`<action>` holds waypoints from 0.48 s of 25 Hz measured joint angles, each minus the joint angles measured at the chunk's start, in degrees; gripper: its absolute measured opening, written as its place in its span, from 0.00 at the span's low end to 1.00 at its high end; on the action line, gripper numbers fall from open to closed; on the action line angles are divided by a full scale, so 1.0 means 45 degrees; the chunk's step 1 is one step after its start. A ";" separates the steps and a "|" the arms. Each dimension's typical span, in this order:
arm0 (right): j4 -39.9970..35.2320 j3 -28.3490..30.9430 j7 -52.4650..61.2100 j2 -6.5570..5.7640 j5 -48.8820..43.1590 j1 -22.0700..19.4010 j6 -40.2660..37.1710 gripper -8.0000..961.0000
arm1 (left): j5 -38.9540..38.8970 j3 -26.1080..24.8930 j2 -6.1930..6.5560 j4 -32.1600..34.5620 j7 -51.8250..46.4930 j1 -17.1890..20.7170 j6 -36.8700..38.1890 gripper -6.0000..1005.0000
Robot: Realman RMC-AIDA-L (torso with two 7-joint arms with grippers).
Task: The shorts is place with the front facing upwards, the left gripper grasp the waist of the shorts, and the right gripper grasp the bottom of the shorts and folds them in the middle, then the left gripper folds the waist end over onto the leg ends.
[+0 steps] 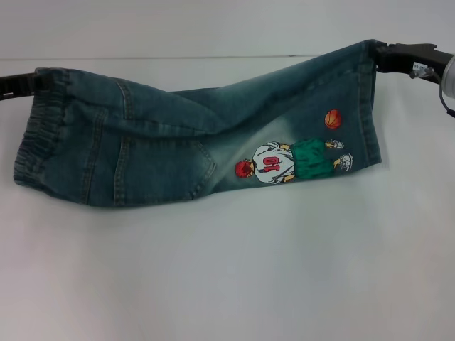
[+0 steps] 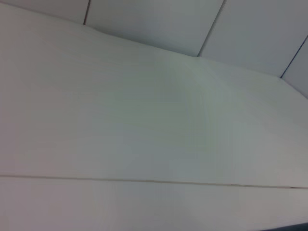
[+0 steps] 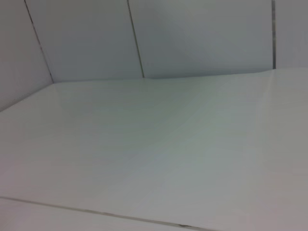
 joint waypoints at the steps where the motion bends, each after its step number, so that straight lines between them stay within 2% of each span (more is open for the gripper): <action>1: 0.0002 -0.0059 0.0000 0.0001 0.0000 0.0010 0.0084 0.03 | 0.0000 0.0051 -0.0006 -0.0005 0.0000 -0.0004 -0.0090 0.12; 12: 0.0074 -0.0524 0.0014 0.0032 0.0022 0.0096 0.1020 0.03 | 0.0003 0.0205 -0.0166 -0.0045 -0.0020 0.0000 -0.1048 0.13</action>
